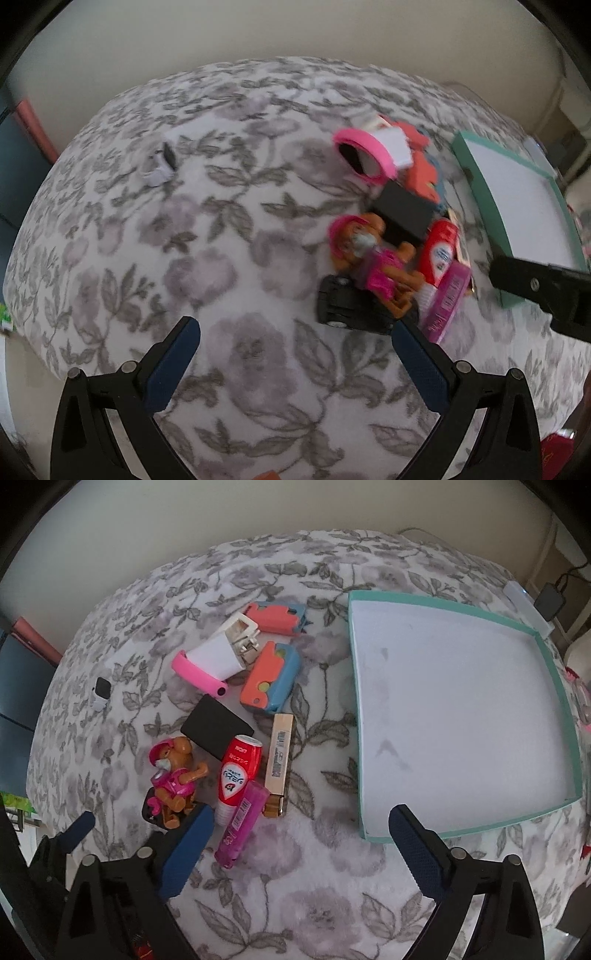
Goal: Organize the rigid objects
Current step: 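Grasp the black toy car with the left tool while the right tool grasps the pink highlighter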
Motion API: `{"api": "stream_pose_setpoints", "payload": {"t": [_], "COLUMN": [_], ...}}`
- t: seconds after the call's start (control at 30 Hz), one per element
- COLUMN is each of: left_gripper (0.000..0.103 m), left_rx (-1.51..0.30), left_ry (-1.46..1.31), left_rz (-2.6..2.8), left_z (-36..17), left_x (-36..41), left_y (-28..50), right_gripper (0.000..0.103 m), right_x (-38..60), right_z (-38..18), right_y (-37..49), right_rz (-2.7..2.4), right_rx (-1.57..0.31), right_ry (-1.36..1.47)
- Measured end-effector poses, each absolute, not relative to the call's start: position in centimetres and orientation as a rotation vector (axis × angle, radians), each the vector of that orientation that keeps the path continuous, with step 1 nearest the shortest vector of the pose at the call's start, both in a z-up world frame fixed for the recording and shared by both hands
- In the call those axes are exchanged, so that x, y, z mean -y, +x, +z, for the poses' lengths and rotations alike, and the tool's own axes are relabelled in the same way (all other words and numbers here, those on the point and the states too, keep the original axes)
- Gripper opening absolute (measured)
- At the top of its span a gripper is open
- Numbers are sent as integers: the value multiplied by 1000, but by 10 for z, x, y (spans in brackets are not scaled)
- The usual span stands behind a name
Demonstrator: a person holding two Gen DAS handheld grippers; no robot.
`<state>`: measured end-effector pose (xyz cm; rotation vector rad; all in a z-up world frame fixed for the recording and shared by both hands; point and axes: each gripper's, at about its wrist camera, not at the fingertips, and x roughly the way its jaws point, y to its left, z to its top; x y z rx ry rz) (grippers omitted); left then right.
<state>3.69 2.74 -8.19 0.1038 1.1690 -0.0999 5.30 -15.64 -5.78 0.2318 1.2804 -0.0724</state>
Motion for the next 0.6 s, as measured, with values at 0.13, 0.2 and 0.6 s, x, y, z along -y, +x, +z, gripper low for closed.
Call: {"api": "stream_pose_setpoints", "payload": {"t": [0.13, 0.2, 0.6], "left_gripper": [103, 103, 64], "left_rx": [-1178, -1181, -1175], "left_ry": [169, 205, 239], "left_rz": [-141, -154, -227], "left_z": [-89, -93, -100], "left_x": [-10, -2, 13], "left_y": [39, 41, 47], "right_gripper": [97, 97, 89], "right_x": [162, 163, 153], "right_z": [-61, -62, -72], "right_y": [52, 52, 53], "right_rz": [-85, -89, -59], "right_rx": [-1285, -1283, -1313], "right_ry": [262, 266, 251]}}
